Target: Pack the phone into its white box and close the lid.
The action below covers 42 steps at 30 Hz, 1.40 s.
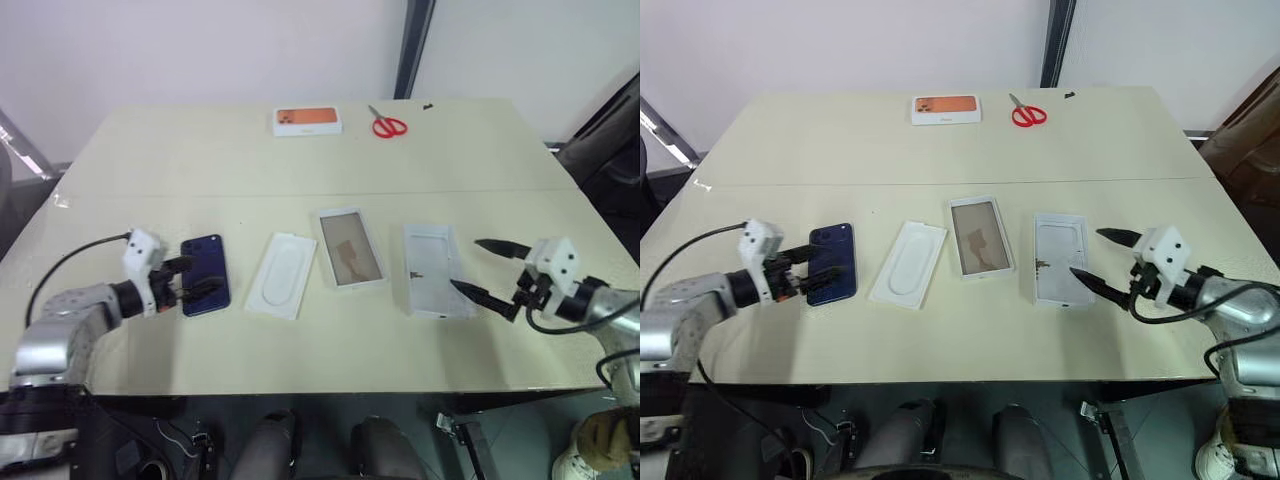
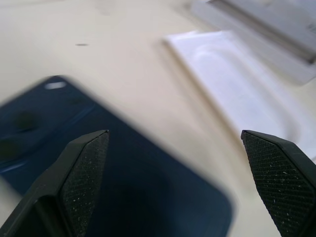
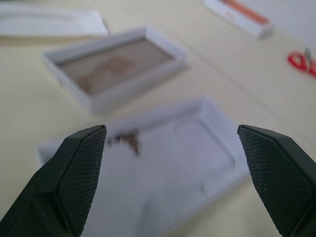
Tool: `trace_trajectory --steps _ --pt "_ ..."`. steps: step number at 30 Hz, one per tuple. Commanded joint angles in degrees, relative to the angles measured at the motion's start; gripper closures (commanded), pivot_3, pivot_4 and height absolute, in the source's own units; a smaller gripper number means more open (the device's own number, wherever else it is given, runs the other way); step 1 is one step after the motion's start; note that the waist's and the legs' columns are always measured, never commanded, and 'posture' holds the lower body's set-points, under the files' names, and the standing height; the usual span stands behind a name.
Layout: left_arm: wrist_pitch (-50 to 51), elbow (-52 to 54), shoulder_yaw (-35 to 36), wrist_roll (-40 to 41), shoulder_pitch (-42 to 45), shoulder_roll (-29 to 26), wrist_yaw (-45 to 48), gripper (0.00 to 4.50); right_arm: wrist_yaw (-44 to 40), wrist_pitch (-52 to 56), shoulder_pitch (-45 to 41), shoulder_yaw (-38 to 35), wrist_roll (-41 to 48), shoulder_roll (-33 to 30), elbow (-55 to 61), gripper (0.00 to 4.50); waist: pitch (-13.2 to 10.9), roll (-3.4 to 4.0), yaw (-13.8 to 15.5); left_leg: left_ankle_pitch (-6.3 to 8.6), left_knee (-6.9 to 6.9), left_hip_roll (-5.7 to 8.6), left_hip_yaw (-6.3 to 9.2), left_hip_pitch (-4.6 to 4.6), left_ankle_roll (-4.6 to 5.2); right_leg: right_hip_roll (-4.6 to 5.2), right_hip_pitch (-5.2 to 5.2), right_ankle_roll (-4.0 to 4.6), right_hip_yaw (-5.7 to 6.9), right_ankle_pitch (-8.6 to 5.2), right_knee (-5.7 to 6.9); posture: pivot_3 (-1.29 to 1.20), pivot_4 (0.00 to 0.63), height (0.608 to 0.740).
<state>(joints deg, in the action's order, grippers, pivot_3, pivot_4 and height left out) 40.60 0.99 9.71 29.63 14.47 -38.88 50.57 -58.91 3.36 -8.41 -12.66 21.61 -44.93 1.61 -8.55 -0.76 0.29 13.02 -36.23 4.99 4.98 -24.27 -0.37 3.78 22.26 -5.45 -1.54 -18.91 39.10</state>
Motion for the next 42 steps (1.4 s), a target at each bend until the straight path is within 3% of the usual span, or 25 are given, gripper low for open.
trace_trajectory --steps 1,6,13,19,22,27,34,38,42 --pt "11.06 1.43 -1.40 3.41 5.59 1.13 -3.66 0.00 -0.34 1.20 -4.44 3.80 0.19 1.06 3.92 0.05 0.00 0.00 -0.01 0.00 -0.02 0.00 0.00 0.00 0.00 -0.01 -0.01 0.00 0.01 0.00 0.01 0.00 0.150 0.734" --pt "22.14 -1.72 -2.47 5.85 11.88 4.59 -7.73 0.00 -0.39 1.27 -7.60 6.31 -0.96 1.52 2.66 0.05 -0.01 -0.03 0.14 -0.01 -0.06 0.02 0.00 -0.05 -0.01 -0.01 0.03 -0.01 0.01 0.00 0.00 0.00 0.150 0.734" --pt "32.17 -0.34 -3.56 7.67 13.62 7.78 -11.31 0.00 0.22 0.13 -6.42 6.28 -1.64 2.01 2.04 0.05 -0.01 -0.03 0.10 -0.04 -0.10 0.02 0.00 -0.05 -0.07 -0.02 0.02 -0.01 0.01 0.00 0.02 0.00 0.150 0.734" --pt "36.29 -3.65 1.09 9.19 14.30 11.35 -15.07 0.00 1.49 0.27 -5.29 5.68 -1.76 2.37 3.07 0.05 0.01 -0.01 0.20 -0.11 -0.10 0.02 0.00 -0.04 -0.18 -0.02 0.00 -0.01 0.01 0.00 0.02 0.00 0.150 0.734" --pt "37.90 -5.34 4.15 9.98 14.48 14.22 -17.08 0.85 1.99 0.31 -4.91 5.87 -1.79 2.60 3.66 0.00 0.03 0.01 0.42 -0.12 -0.17 0.02 0.01 -0.03 -0.20 -0.02 -0.04 -0.01 0.03 0.00 0.02 0.00 0.150 0.734" --pt "38.82 -6.01 4.61 9.95 13.90 14.41 -17.60 3.24 2.44 0.33 -5.21 5.96 -1.93 2.80 3.80 0.00 0.03 0.01 0.37 -0.17 -0.19 0.02 0.00 -0.04 -0.28 -0.02 -0.04 -0.01 0.02 0.00 0.02 0.00 0.150 0.734" --pt "38.48 -7.70 5.05 9.84 13.40 14.64 -18.14 3.24 2.87 0.24 -5.91 6.44 -2.13 3.19 3.65 0.00 0.03 0.01 0.33 -0.18 -0.19 0.02 0.00 -0.04 -0.30 -0.02 -0.04 -0.01 0.02 0.00 0.02 0.00 0.150 0.734" --pt "38.94 -8.10 6.48 10.12 13.16 15.85 -19.52 4.43 2.94 -0.14 -5.92 7.00 -2.59 3.59 3.68 0.00 0.09 0.10 0.41 -0.18 -0.19 0.02 0.00 -0.04 -0.30 -0.02 -0.04 -0.01 0.02 0.00 0.02 0.00 0.150 0.734" --pt "39.44 -8.02 7.75 10.92 13.14 16.49 -20.18 4.43 2.41 -0.52 -6.11 7.90 -2.99 3.93 3.34 0.00 0.12 0.15 0.25 -0.18 -0.18 0.02 0.00 -0.01 -0.30 -0.01 -0.06 -0.01 0.01 0.00 0.02 0.00 0.150 0.734"
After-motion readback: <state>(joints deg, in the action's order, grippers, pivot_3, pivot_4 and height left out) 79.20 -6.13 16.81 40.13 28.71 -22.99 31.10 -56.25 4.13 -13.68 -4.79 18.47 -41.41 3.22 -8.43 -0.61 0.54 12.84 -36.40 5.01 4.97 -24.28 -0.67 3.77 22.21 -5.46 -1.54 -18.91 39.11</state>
